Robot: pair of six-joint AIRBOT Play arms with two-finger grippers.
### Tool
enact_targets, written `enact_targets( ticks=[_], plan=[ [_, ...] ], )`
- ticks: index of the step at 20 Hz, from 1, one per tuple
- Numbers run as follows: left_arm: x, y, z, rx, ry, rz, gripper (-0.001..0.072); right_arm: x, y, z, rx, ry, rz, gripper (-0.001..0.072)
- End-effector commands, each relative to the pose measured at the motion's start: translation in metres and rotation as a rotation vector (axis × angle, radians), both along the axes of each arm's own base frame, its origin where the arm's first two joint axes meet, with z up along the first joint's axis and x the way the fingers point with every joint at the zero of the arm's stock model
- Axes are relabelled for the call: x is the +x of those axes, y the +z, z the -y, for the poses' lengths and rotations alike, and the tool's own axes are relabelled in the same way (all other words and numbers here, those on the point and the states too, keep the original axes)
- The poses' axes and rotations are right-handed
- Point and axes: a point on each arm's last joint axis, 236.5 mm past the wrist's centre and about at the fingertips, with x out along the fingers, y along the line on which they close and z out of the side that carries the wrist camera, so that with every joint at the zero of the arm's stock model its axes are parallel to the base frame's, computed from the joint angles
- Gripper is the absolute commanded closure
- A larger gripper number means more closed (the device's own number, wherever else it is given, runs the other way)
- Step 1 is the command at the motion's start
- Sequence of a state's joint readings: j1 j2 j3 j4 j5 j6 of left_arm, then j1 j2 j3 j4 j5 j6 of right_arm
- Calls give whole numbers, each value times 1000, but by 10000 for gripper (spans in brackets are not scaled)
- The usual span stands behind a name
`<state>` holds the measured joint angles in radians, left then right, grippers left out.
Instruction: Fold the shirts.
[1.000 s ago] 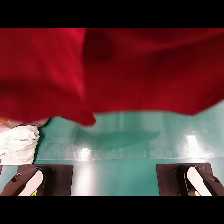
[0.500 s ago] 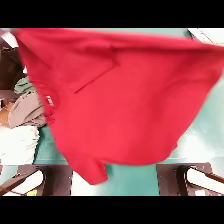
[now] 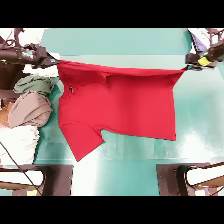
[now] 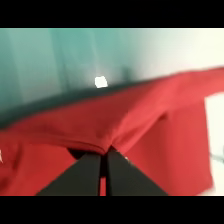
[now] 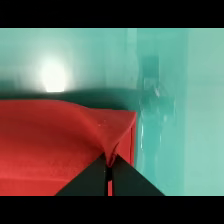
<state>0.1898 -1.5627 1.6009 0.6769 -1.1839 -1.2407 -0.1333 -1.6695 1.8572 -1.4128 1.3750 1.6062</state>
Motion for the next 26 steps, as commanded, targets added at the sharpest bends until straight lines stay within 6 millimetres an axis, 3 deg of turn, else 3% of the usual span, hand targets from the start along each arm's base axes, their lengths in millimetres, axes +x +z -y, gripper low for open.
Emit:
enact_targets(
  ticks=[1,4,6,9,13,15,20,23,26],
  plan=[
    [46,-15,-24,51,124,112,683,48,-13,-11,1,-27,132,701],
    [55,-12,-31,102,127,178,683,70,-4,-20,-24,-17,231,701],
    [54,-16,-34,135,118,178,684,70,-4,-24,-68,-5,231,701],
    [33,-40,-36,226,30,101,684,51,-17,-33,-114,39,135,701],
    [-22,-84,-46,378,-148,-110,683,17,-34,-48,-112,80,-22,702],
    [-41,-96,-55,424,-177,-198,683,2,-39,-44,-136,85,-90,701],
    [-60,-112,-55,409,-180,-293,683,-14,-46,-45,-132,91,-162,701],
    [-71,-128,-53,393,-190,-343,683,-33,-69,-47,-120,98,-245,697],
    [-73,-130,-53,376,-156,-376,655,-46,-87,-59,-66,108,-298,694]
  ],
)
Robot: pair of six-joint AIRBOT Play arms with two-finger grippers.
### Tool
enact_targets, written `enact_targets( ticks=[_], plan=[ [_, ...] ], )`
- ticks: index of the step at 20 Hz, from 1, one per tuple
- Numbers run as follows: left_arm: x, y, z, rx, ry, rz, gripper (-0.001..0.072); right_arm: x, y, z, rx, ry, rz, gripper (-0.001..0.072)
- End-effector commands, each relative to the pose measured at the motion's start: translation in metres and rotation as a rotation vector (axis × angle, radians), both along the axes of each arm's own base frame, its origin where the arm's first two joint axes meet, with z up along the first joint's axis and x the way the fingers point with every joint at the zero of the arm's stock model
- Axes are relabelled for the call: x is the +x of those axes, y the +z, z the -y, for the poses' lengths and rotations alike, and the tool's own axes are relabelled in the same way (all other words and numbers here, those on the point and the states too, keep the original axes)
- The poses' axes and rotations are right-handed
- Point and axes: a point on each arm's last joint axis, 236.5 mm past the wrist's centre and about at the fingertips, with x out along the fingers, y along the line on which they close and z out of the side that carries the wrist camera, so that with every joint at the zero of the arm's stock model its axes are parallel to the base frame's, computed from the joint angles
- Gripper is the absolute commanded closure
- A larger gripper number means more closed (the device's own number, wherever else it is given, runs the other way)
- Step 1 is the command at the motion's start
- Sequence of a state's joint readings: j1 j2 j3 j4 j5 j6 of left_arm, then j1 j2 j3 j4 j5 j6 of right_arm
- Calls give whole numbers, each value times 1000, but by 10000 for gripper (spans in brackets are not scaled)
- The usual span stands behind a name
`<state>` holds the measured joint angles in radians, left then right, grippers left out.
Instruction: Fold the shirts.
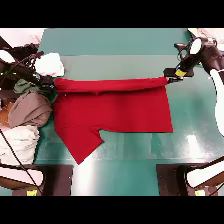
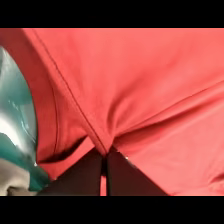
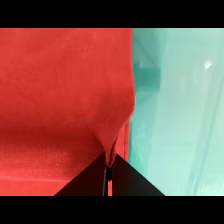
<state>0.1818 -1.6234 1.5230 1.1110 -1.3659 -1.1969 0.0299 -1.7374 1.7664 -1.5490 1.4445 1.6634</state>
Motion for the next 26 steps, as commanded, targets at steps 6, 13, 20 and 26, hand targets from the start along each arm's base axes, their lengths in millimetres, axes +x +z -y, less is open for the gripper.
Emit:
enact_targets(
  ticks=[6,13,20,26],
  plan=[
    [-25,-7,-3,8,58,-132,206,-30,-19,-16,86,6,-114,397],
    [-97,12,11,-8,87,-162,206,-67,37,-27,259,98,-71,400],
    [-230,-36,36,-34,260,-253,206,-104,30,-18,294,45,31,401],
    [-266,-77,66,-158,343,-366,206,-116,31,-17,292,35,50,401]
  ],
)
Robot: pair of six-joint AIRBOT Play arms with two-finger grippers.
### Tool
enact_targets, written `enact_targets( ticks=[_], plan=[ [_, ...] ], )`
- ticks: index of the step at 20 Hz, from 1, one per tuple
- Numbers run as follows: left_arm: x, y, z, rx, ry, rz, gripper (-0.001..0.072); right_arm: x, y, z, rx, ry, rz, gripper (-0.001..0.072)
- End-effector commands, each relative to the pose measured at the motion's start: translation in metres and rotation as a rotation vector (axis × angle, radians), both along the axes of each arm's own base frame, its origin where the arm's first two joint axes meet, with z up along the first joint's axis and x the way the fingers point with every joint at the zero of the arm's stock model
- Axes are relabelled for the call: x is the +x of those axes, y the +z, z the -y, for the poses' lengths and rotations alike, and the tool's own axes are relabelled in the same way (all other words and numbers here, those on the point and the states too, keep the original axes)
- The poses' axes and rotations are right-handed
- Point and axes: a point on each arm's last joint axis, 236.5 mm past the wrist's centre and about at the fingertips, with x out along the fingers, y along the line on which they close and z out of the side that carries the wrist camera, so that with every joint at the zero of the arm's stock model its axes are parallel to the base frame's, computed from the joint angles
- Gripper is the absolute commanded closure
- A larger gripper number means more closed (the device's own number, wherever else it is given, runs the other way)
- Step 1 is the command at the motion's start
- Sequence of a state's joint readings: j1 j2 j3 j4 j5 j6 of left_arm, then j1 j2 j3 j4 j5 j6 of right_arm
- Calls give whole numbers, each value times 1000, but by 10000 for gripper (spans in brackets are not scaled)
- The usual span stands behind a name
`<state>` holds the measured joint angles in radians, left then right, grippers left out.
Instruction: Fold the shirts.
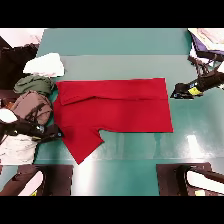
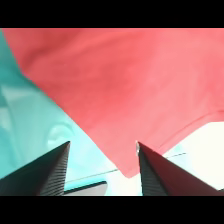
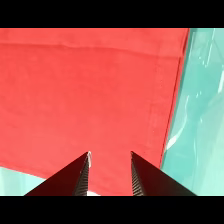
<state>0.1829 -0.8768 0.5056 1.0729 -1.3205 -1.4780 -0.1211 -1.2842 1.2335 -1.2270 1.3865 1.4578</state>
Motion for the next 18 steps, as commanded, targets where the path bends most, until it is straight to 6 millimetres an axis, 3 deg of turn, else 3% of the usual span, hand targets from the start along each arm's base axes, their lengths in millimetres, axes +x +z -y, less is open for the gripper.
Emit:
enact_targets(
  ticks=[1,6,12,13,14,18],
  plan=[
    [-11,-20,13,-49,83,-15,206,-3,5,0,1,-6,33,401],
    [-8,-30,12,-42,115,-1,206,-4,18,0,-5,-7,72,405],
    [4,-28,15,-65,154,33,212,-14,16,-1,-6,19,37,404],
    [4,-28,15,-64,152,36,406,-17,15,-1,-6,23,26,405],
    [5,-28,14,-62,147,45,657,-20,11,0,2,16,10,405],
    [8,-24,19,-85,136,57,683,-57,-37,21,29,-63,-141,405]
  ],
)
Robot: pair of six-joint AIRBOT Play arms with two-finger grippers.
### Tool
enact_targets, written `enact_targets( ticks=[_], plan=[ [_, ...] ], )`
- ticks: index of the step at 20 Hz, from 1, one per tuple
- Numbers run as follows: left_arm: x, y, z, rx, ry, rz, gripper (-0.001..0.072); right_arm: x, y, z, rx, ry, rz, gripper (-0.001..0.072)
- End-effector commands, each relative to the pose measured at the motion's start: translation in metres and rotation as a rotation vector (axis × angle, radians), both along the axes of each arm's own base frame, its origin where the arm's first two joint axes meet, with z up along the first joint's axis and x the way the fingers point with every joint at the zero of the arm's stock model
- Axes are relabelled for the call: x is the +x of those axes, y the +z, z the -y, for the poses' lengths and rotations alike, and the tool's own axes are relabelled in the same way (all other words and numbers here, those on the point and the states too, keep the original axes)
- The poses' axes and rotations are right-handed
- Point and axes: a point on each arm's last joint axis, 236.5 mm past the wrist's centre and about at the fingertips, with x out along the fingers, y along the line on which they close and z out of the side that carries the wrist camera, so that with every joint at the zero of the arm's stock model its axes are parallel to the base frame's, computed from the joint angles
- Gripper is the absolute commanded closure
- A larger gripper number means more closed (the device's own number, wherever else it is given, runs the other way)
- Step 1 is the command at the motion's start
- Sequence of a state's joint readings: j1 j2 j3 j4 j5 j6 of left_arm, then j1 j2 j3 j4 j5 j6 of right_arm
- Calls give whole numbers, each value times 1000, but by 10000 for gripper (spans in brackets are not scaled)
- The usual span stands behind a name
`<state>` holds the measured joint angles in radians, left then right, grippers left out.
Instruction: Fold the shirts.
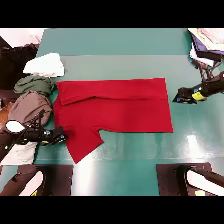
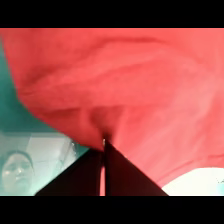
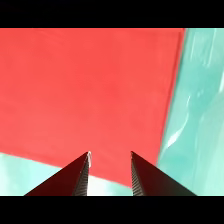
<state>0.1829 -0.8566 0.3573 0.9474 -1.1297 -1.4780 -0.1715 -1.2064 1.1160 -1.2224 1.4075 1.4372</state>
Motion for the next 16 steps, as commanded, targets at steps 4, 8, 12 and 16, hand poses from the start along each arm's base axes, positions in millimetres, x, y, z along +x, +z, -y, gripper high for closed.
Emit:
enact_targets(
  ticks=[4,8,12,16],
  plan=[
    [0,5,7,-32,-33,22,683,-61,-74,31,54,-132,-197,293],
    [1,5,7,-31,-32,23,683,-83,-101,19,136,-164,-232,294],
    [1,5,7,-30,-32,25,683,-95,-115,7,162,-167,-254,305],
    [1,5,7,-32,-35,23,683,-87,-116,-3,156,-140,-223,546]
  ],
)
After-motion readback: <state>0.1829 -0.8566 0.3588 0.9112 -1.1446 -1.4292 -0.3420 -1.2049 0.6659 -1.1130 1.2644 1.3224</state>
